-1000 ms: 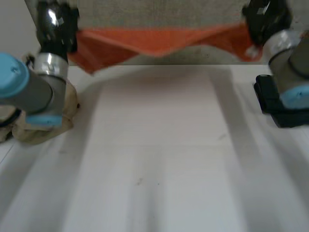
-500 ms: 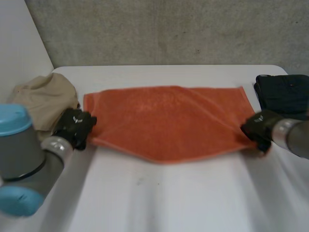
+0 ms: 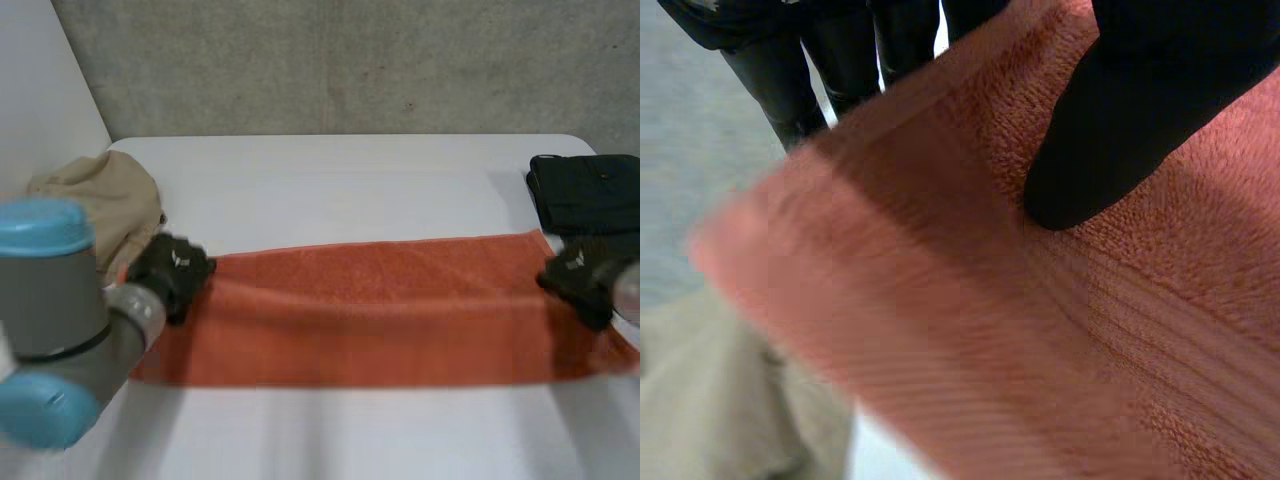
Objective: Fold the laundry.
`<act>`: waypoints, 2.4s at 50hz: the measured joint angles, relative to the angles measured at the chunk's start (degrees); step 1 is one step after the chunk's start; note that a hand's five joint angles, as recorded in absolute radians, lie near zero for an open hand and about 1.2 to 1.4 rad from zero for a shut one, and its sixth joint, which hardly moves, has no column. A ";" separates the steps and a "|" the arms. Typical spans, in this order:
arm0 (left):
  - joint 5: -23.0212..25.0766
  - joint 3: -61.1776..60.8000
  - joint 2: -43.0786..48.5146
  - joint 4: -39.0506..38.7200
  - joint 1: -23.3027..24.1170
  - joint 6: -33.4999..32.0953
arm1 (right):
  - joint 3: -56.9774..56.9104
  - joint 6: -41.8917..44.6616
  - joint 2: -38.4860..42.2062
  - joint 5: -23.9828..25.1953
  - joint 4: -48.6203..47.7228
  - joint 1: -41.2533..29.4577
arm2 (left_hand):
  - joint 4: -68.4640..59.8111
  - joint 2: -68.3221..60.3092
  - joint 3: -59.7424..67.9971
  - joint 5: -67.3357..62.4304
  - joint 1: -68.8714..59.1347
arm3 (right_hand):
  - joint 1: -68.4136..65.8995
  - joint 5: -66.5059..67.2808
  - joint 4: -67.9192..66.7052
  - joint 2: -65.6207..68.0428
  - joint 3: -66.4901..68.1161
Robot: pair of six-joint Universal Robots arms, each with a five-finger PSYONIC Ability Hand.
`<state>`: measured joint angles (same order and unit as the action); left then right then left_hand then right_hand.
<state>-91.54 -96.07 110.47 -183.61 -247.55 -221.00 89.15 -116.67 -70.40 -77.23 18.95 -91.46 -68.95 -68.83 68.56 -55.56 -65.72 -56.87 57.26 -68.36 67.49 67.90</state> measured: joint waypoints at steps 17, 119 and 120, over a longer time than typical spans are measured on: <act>-11.39 21.37 21.85 -9.31 1.29 -0.04 | -29.13 -3.51 26.55 -5.90 -19.50 -8.00 | 0.00 0.00 0.00 0.00 0.00 | 0.00 0.00 0.00 0.00 0.00; -8.13 -4.47 0.98 -19.37 6.05 7.10 | 2.48 -19.72 9.81 15.08 -23.35 23.82 | 56.20 55.94 -55.07 52.58 52.72 | 1.26 -1.04 0.23 -0.11 -0.29; -8.12 -4.50 0.88 -19.36 6.05 7.10 | 2.29 -18.82 9.55 14.86 -23.26 25.00 | 56.20 55.94 -55.07 52.58 52.72 | 1.08 -1.04 0.22 -0.11 -0.29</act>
<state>-99.67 -100.57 111.35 -202.97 -241.49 -213.89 91.44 -135.49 -60.85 -62.37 -4.31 -66.46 -12.75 -12.89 13.49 -2.98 -13.01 -55.79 56.22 -68.14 67.38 67.60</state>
